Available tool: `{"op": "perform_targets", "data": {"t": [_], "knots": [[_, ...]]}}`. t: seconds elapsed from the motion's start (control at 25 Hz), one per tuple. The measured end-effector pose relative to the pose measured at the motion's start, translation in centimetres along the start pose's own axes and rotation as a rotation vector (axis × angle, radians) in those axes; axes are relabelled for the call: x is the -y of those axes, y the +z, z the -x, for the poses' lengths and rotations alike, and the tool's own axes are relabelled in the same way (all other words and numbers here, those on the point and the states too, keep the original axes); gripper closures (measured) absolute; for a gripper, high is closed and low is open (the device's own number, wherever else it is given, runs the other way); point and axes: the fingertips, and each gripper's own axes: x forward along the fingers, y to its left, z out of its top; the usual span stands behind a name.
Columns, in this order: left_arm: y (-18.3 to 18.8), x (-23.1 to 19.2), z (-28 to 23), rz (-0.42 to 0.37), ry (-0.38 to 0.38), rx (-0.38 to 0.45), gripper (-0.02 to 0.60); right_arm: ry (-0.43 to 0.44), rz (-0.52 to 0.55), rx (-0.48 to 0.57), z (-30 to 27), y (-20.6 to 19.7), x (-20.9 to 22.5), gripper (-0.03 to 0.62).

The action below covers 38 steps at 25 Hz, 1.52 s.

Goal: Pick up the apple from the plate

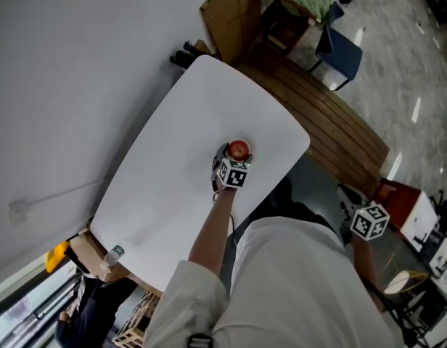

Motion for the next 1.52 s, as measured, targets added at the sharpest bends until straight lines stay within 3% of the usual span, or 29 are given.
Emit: {"op": "perform_targets", "data": {"t": [0.36,0.8,1.2,1.52], "knots": [[0.9,0.1,1.1,0.056,-0.013,0.045,0.183,0.015,-0.005,0.013,-0.5,0.3,0.0,0.556],[3.7,1.6,6.5,0.124,-0.054,0.127,0.183,0.083,0.026,0.042,-1.6,1.1,-0.7,0.556],[7.0,4.5,13.2,0.274,-0.089,0.283,0.184,0.179,0.082,0.041,-1.9,2.0,-0.3,0.556],[9.1,6.7,19.1,0.348,-0.109,0.397,0.184,0.259,0.143,0.026,-2.0,2.9,-0.5,0.556]]}}
